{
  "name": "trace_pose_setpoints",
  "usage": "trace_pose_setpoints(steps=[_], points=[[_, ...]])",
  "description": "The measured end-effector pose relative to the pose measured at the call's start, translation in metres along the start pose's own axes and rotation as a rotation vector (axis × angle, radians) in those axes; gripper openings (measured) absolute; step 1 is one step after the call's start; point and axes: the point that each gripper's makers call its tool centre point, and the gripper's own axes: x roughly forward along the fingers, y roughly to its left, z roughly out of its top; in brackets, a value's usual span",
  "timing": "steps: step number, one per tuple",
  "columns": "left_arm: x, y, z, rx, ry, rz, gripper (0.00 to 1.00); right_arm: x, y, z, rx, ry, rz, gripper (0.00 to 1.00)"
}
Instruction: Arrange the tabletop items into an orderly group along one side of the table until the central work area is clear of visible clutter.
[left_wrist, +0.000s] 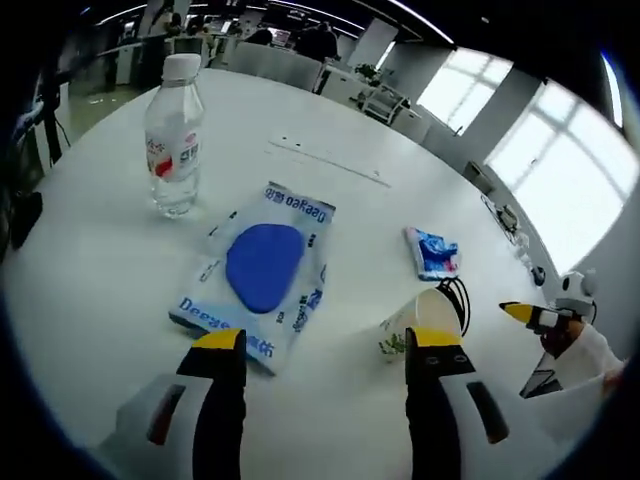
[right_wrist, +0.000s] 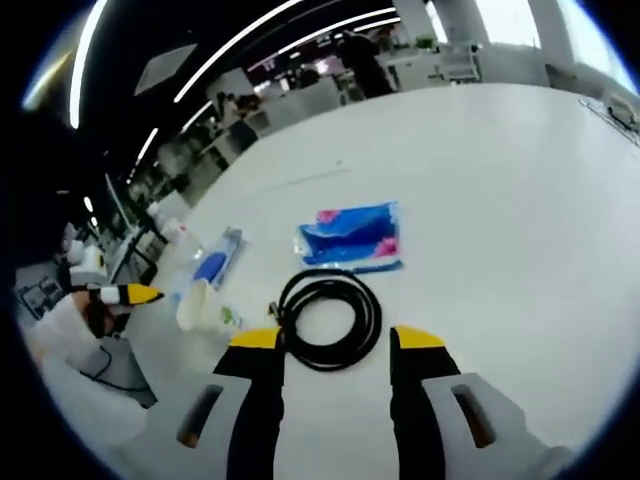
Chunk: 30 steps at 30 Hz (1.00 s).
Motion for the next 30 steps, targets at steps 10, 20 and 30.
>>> trace_pose_setpoints(steps=[10, 20, 30], points=[[0.003, -0.006, 0.001, -0.044, -0.016, -0.012, 0.64, 0.002, 0.005, 0.007, -0.009, -0.001, 0.019, 0.40], [-0.005, 0.003, -0.004, -0.108, -0.042, 0.008, 0.64, 0.013, 0.015, 0.013, -0.059, 0.038, 0.060, 0.38], [-0.008, 0.013, -0.018, -0.177, -0.051, 0.014, 0.62, 0.025, 0.034, 0.039, -0.163, 0.057, 0.105, 0.38]])
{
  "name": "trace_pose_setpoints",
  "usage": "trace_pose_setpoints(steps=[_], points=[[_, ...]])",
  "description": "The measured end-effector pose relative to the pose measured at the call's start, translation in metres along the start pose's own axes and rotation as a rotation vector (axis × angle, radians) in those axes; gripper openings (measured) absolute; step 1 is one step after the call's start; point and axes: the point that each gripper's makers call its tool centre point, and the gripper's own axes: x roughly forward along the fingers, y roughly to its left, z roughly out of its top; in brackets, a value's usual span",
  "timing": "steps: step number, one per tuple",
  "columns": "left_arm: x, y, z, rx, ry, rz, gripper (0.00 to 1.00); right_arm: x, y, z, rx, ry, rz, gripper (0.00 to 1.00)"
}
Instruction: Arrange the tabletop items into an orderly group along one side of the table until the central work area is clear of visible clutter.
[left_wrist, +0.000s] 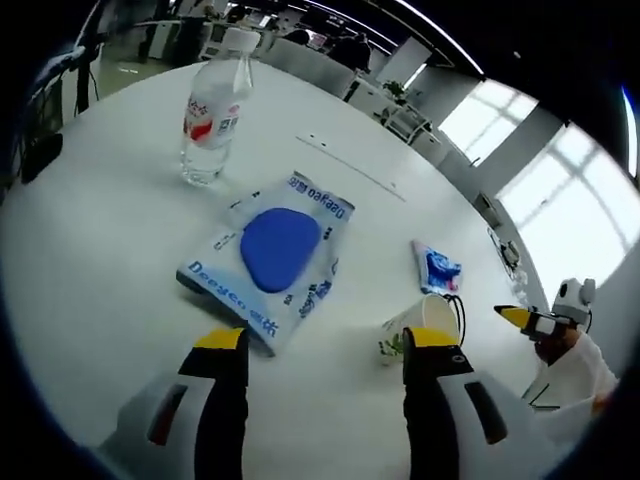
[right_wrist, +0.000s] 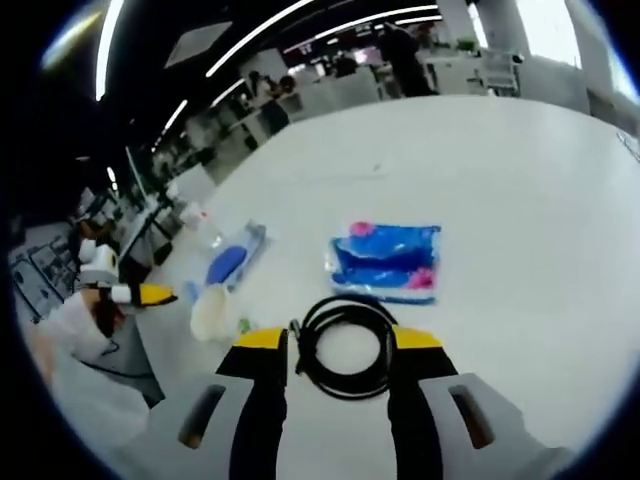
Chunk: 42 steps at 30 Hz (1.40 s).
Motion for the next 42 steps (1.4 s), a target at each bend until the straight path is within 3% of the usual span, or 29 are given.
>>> trace_pose_setpoints(steps=[6, 11, 16, 19, 26, 30, 32, 37, 42], points=[[-0.002, 0.003, 0.003, -0.001, 0.001, -0.001, 0.62, 0.007, 0.004, 0.017, -0.047, 0.002, 0.015, 0.37], [-0.002, 0.006, 0.005, -0.003, 0.001, 0.001, 0.62, 0.014, 0.011, 0.022, -0.062, 0.016, 0.041, 0.37], [-0.002, 0.007, 0.005, -0.014, -0.004, 0.008, 0.60, 0.023, 0.019, 0.027, -0.135, 0.057, 0.074, 0.37], [-0.003, 0.007, 0.004, -0.024, -0.008, 0.019, 0.59, 0.029, 0.023, 0.041, -0.179, 0.063, 0.090, 0.37], [-0.001, 0.008, 0.006, -0.056, -0.014, 0.026, 0.58, 0.046, 0.044, 0.101, -0.294, 0.045, 0.148, 0.36], [0.002, 0.009, 0.007, -0.084, -0.017, 0.034, 0.58, 0.059, 0.059, 0.119, -0.373, 0.051, 0.180, 0.37], [0.003, 0.007, 0.008, -0.101, -0.022, 0.036, 0.57, 0.068, 0.068, 0.127, -0.410, 0.031, 0.199, 0.37], [0.007, 0.012, 0.009, -0.115, -0.041, 0.061, 0.55, 0.099, 0.087, 0.124, -0.434, 0.046, 0.231, 0.34], [0.014, 0.021, 0.014, -0.119, -0.062, 0.109, 0.51, 0.146, 0.108, 0.119, -0.410, 0.068, 0.272, 0.35]])
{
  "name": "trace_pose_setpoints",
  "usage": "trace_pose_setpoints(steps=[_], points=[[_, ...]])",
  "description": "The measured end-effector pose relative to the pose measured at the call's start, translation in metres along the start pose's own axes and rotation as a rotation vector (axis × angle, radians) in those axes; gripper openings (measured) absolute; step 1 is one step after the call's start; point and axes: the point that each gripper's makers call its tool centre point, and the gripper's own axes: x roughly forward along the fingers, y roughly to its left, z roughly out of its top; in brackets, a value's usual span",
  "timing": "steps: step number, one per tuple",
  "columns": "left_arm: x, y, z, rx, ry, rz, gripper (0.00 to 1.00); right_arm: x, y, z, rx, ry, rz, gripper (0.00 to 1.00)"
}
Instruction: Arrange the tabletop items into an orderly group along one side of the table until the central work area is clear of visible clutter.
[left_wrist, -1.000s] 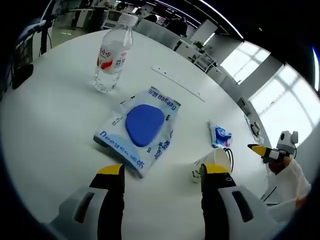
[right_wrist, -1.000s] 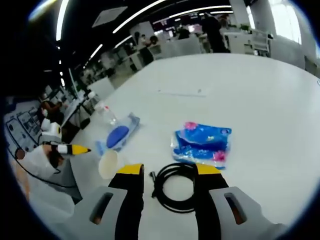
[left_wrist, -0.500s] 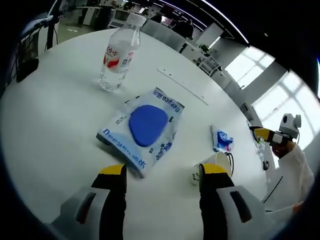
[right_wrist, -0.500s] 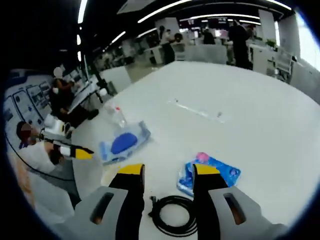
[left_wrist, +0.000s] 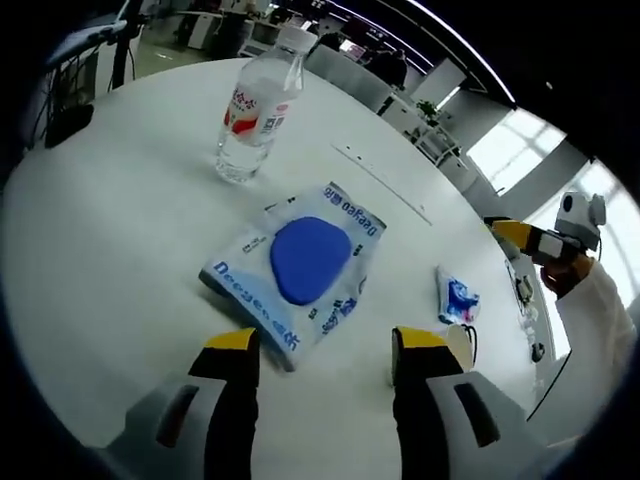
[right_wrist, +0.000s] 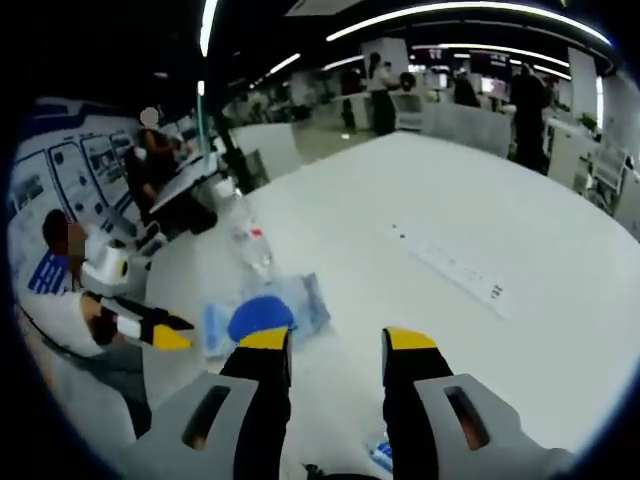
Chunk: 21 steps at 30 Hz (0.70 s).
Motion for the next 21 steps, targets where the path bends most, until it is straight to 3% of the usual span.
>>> trace_pose_setpoints(steps=[3, 6, 10, 15, 19, 21], points=[[0.006, 0.002, -0.002, 0.002, 0.020, 0.020, 0.50, 0.028, 0.002, -0.003, -0.009, 0.010, 0.020, 0.35], [0.007, 0.002, -0.007, 0.014, 0.032, 0.035, 0.49, 0.055, -0.003, -0.003, -0.072, 0.004, 0.018, 0.33], [0.015, 0.005, -0.019, -0.024, 0.065, 0.037, 0.47, 0.079, -0.010, -0.007, -0.110, -0.002, 0.015, 0.25], [0.022, 0.009, -0.024, -0.034, 0.082, 0.051, 0.42, 0.107, -0.009, -0.024, 0.027, 0.030, 0.055, 0.29], [0.026, 0.013, -0.024, -0.062, 0.082, 0.054, 0.39, 0.120, -0.009, -0.041, 0.021, 0.074, 0.073, 0.26], [0.029, 0.014, -0.025, -0.091, 0.082, 0.053, 0.38, 0.123, -0.004, -0.044, 0.058, 0.077, 0.102, 0.22]])
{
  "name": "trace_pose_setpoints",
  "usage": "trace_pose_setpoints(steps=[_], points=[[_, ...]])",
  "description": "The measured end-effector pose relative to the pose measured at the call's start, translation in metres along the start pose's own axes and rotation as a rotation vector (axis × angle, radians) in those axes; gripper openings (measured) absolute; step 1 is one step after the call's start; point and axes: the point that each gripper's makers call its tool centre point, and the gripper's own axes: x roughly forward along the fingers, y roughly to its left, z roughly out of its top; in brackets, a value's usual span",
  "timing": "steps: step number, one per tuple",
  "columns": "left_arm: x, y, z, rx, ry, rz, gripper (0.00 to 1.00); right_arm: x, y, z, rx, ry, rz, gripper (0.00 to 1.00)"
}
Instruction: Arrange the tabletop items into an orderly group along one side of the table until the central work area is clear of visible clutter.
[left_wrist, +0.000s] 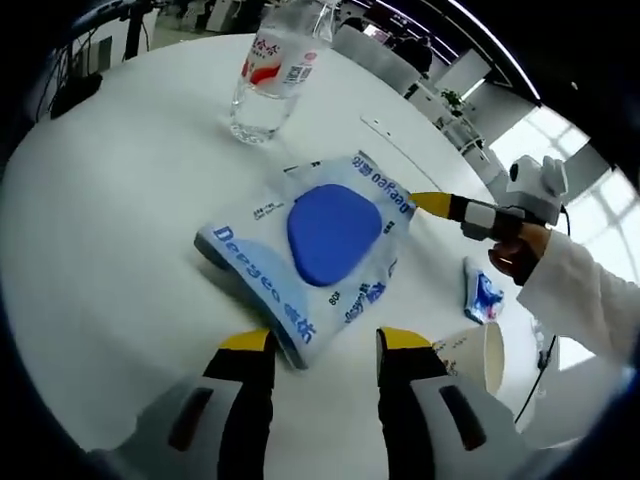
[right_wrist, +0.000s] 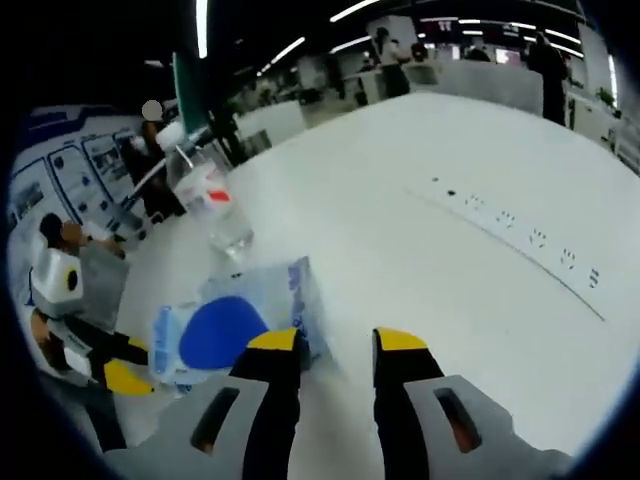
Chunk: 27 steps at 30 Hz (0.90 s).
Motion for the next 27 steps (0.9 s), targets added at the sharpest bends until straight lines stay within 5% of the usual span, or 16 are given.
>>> trace_pose_setpoints(steps=[3, 5, 9, 16, 27], points=[[0.001, 0.003, 0.001, 0.010, -0.009, 0.018, 0.30, 0.004, 0.003, -0.005, 0.056, 0.009, 0.017, 0.18], [0.002, 0.002, 0.007, -0.071, -0.045, 0.000, 0.27, 0.006, 0.005, -0.010, 0.090, 0.022, 0.033, 0.14], [0.002, 0.008, 0.006, -0.092, -0.052, 0.010, 0.14, 0.002, 0.015, -0.014, 0.038, 0.050, 0.044, 0.00], [-0.009, 0.015, 0.015, -0.115, -0.116, -0.014, 0.00, -0.023, 0.024, -0.019, 0.035, 0.082, 0.031, 0.00], [-0.027, -0.020, 0.061, 0.076, -0.218, -0.120, 0.00, -0.101, 0.034, -0.007, 0.065, -0.104, -0.055, 0.00]])
